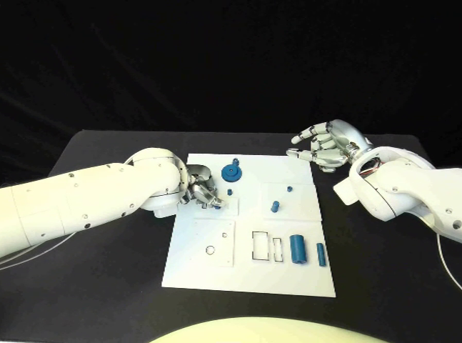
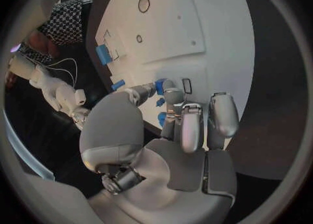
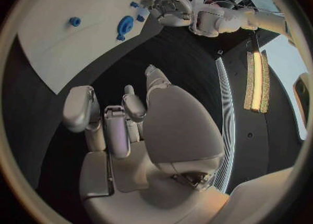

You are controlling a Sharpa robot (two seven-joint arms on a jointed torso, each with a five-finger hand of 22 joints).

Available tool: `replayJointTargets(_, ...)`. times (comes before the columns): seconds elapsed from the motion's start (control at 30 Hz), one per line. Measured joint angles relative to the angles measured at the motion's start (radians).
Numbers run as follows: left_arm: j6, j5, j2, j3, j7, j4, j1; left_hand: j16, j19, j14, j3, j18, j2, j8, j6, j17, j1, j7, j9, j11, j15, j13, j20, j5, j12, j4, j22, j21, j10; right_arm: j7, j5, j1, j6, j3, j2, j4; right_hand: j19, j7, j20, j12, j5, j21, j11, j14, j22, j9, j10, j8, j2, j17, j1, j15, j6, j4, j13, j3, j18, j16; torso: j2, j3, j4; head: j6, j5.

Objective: Assemble the parts on the task board

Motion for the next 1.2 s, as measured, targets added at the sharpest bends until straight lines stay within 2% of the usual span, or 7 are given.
replayJointTargets(0.17,-0.001,-0.004,-0.002,0.0,0.0,0.001,-0.001,0.0,0.0,0.0,-0.031,0.0,0.0,-0.004,0.0,0.0,0.0,0.0,0.001,0.0,0.0,0.0,0.0,0.0,0.0,0.023,0.0,0.0,0.0,0.0,0.0,0.0,0.0,0.0,0.0,0.0,0.0,0.0,0.0,0.0,0.0,0.0,0.0,0.0,0.0,0.0,0.0,0.0,0.0,0.0,0.0,0.0,0.0,0.0,0.0,0.0,0.0,-0.001,0.0,-0.0003,-0.0001,0.001,0.0)
replayJointTargets(0.27,-0.003,-0.008,-0.004,0.001,0.0,0.002,-0.002,0.0,0.0,0.0,-0.09,0.0,-0.005,-0.008,0.004,0.0,-0.005,0.004,0.004,0.0,0.0,0.003,0.0,0.0,0.0,0.057,0.001,0.0,0.0,0.0,0.0,-0.001,0.0,0.0,0.0,0.0,0.0,0.0,0.0,0.0,0.0,0.0,0.0,0.0,0.0,0.0,0.0,0.0,0.0,0.0,0.0,0.0,0.0,0.0,0.0,0.0,0.0,-0.001,0.0,-0.0003,-0.0001,0.001,-0.001)
replayJointTargets(0.67,-0.012,-0.009,-0.02,0.012,0.0,0.023,-0.004,0.006,0.004,0.0,-0.214,0.0,0.014,-0.013,0.004,0.0,-0.083,0.004,0.008,0.0,0.0,-0.001,0.004,-0.014,0.003,0.067,0.008,0.0,0.0,0.001,0.001,-0.002,0.0,0.0,0.001,-0.002,0.0,0.0,0.0,0.0,0.0,-0.004,0.0,0.0,-0.001,0.0,0.0,0.0,0.0,0.001,0.0,0.0,0.0,0.0,-0.001,0.0,0.0,-0.001,0.0,-0.0002,-0.0002,0.007,0.0)
replayJointTargets(0.8,-0.015,-0.009,-0.031,0.024,0.0,0.037,-0.004,0.006,0.007,0.0,-0.261,0.0,0.027,-0.013,0.004,0.0,-0.096,0.004,0.013,0.0,0.0,-0.004,0.0,-0.056,0.003,0.067,0.008,0.0,0.0,0.001,0.002,-0.003,0.0,0.0,0.001,-0.002,0.0,0.0,0.0,0.0,0.0,-0.004,0.0,0.0,-0.002,0.0,0.0,0.0,0.0,0.001,0.0,0.0,0.0,0.0,-0.002,0.0,0.0,-0.001,0.0,0.0002,-0.0005,0.007,0.0)
replayJointTargets(0.97,-0.02,-0.007,-0.047,0.048,0.0,0.054,-0.004,0.003,0.007,0.0,-0.273,0.0,0.037,-0.017,0.0,0.0,-0.087,0.007,0.013,-0.001,0.0,-0.026,0.001,-0.062,-0.013,0.066,0.002,-0.005,-0.014,0.001,0.003,-0.003,0.0,0.0,0.002,-0.003,0.0,0.0,0.0,0.0,0.0,-0.004,0.0,0.0,-0.003,0.0,0.0,0.0,0.0,0.001,0.0,0.0,0.0,0.003,-0.002,0.003,0.0,-0.001,0.0,0.0001,-0.0008,0.008,-0.001)
replayJointTargets(1.1,-0.023,-0.007,-0.057,0.071,0.0,0.056,-0.001,-0.027,-0.03,-0.002,-0.285,0.0,0.063,-0.058,-0.069,0.0,-0.001,0.032,0.007,0.023,0.006,-0.089,0.019,-0.05,-0.058,0.065,-0.044,-0.034,-0.077,0.002,0.007,-0.003,0.0,0.0,0.001,-0.003,0.0,0.0,0.0,0.0,0.0,-0.004,0.0,0.0,-0.002,-0.001,0.0,0.0,0.0,0.001,0.0,0.0,0.0,0.003,-0.002,0.003,0.0,-0.001,0.0,0.0003,-0.0006,0.01,-0.003)
replayJointTargets(1.2,-0.023,-0.007,-0.059,0.086,0.0,0.042,0.005,-0.032,-0.036,0.0,-0.285,0.0,0.078,-0.089,-0.093,0.0,0.023,0.05,-0.012,0.038,0.015,-0.104,0.025,-0.047,-0.061,0.065,-0.056,-0.04,-0.092,0.002,0.013,-0.003,0.0,0.0,0.001,-0.004,0.0,0.0,0.0,0.0,0.0,-0.004,0.0,0.0,-0.002,-0.001,0.0,0.0,-0.004,0.001,-0.004,0.0,0.0,0.003,-0.002,0.003,0.0,-0.001,0.0,0.0007,-0.0006,0.012,-0.003)
